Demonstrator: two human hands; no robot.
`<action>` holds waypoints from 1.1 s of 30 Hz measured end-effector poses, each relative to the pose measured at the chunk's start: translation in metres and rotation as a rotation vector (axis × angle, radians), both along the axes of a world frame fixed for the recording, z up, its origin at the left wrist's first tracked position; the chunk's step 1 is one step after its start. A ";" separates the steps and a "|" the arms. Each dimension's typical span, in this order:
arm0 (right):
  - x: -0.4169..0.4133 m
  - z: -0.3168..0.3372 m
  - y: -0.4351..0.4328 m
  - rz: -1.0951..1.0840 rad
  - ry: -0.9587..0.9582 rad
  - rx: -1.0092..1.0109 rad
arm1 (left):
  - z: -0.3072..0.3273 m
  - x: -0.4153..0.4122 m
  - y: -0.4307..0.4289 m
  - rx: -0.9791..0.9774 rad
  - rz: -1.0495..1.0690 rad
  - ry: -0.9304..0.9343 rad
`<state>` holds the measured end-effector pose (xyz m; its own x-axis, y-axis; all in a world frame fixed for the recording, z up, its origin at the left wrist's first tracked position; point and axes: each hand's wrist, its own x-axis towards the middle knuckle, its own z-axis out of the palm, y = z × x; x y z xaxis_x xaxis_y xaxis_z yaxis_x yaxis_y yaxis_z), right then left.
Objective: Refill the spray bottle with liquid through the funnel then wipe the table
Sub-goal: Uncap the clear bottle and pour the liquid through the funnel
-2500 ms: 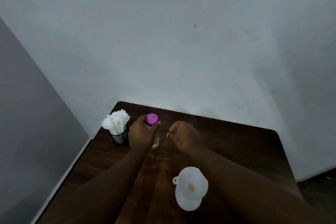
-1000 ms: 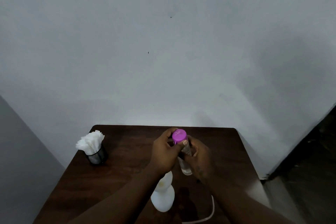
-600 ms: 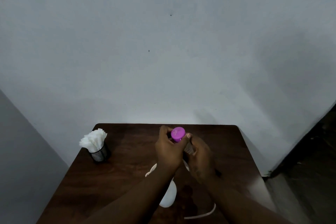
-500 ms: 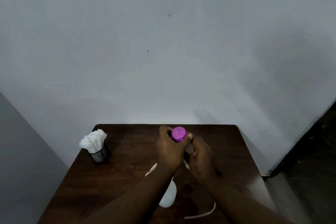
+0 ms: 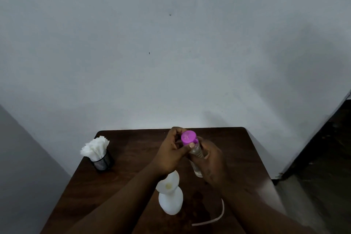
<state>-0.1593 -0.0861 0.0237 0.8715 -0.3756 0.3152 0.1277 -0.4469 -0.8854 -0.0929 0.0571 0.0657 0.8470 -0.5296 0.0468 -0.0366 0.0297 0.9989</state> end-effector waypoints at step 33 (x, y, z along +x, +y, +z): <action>0.002 -0.002 -0.002 0.015 -0.002 -0.036 | 0.002 0.010 0.005 0.124 -0.056 -0.127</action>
